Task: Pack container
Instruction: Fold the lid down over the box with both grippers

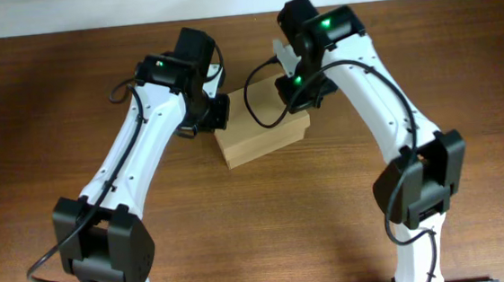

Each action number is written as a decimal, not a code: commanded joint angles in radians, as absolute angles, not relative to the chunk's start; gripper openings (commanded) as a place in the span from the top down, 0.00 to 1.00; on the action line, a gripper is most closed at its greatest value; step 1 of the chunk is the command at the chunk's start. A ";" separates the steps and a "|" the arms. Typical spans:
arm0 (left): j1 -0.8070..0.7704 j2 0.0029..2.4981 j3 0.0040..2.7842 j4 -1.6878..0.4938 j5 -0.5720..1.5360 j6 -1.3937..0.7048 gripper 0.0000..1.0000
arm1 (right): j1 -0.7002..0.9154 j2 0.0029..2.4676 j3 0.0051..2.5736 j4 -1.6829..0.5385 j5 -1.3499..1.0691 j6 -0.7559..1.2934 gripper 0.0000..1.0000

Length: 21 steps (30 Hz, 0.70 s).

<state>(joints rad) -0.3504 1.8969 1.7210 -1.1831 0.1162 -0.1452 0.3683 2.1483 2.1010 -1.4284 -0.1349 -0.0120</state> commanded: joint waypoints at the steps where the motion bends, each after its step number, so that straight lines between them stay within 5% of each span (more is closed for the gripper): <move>1: -0.346 1.899 1.654 -1.152 0.144 -0.125 0.98 | 0.379 2.167 2.039 -1.404 -0.123 -0.018 0.96; 13: -0.346 1.900 1.520 -1.047 0.146 -0.129 0.98 | 0.379 2.166 1.866 -1.279 -0.121 0.000 0.96; 21: -0.342 1.897 1.736 -1.142 0.087 -0.130 0.98 | 0.358 2.109 2.106 -1.328 -0.046 -0.012 0.96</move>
<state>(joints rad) -0.3466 1.8973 1.5944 -1.1019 0.1291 -0.1452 0.3679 2.1319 1.9530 -1.2938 -0.1165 -0.0051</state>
